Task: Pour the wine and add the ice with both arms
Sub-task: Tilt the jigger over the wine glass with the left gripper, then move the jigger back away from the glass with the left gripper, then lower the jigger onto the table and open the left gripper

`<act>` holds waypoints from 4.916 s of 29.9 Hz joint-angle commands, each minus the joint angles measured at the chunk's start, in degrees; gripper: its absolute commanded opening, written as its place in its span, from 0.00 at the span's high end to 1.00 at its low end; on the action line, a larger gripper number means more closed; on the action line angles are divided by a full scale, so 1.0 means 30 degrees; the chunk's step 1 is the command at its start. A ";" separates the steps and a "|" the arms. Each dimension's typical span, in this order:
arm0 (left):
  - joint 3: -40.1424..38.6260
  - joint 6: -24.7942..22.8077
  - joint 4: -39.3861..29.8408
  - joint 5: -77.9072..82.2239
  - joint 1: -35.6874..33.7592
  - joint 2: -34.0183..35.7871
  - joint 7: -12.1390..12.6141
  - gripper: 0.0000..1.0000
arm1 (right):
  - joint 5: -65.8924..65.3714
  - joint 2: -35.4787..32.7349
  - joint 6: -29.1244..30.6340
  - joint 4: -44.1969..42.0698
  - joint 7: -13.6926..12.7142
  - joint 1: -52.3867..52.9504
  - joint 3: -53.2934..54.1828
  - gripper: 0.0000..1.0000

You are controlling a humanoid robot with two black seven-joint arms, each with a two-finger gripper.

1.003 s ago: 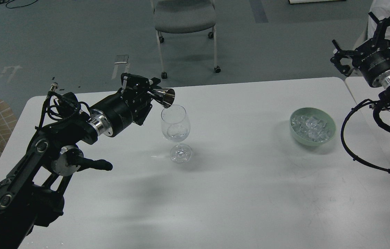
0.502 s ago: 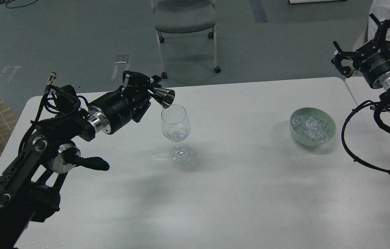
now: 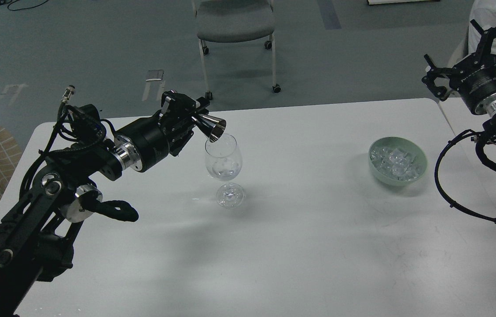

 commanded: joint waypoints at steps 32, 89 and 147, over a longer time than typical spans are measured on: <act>0.0265 -0.0629 -0.0316 0.2412 -0.0714 0.0496 -0.0205 0.90 | 0.0058 -0.0111 0.0177 0.0055 0.0000 -0.0528 0.0004 0.00; -0.7177 0.4966 1.4447 -1.5840 -0.1004 -0.2932 -0.1611 0.89 | 0.0000 -0.0785 0.0118 0.0231 0.0000 -0.1202 -0.0025 0.00; -0.8789 0.6403 1.8405 -2.0147 -0.2355 -0.2990 -0.3311 0.88 | -0.0059 -0.0785 0.0118 0.0319 0.0000 -0.1641 -0.0259 0.00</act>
